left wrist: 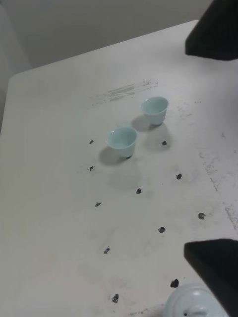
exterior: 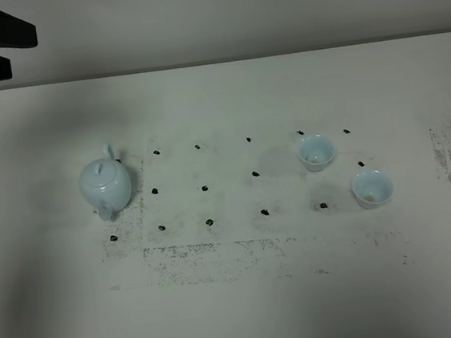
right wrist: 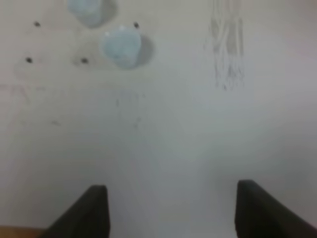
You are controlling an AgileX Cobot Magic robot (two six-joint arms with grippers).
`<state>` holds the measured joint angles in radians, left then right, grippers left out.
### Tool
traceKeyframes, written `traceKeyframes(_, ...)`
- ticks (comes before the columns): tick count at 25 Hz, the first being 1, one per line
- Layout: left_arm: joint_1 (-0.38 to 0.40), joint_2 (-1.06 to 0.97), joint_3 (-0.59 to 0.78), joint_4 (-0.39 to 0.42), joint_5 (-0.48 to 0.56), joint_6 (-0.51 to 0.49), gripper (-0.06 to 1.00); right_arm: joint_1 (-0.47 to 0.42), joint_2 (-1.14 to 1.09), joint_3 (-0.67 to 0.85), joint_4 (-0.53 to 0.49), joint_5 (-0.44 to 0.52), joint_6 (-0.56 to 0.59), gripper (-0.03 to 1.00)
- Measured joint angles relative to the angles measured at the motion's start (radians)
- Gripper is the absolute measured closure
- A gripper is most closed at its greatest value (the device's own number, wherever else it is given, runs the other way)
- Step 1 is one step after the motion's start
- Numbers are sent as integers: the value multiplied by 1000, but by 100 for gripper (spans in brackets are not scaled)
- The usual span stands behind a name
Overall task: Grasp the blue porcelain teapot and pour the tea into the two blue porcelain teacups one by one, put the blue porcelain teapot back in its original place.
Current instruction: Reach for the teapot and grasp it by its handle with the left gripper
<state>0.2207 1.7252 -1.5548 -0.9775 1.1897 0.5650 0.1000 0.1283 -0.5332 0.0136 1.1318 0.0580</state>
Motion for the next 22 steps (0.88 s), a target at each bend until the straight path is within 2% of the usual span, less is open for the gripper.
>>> traceKeyframes(9, 0, 0, 0, 0, -3, 0, 24, 0, -113, 4, 32, 2, -78, 44)
traceKeyframes(22, 0, 0, 0, 0, -4, 0, 24, 0, -113, 11, 54, -10, -91, 44)
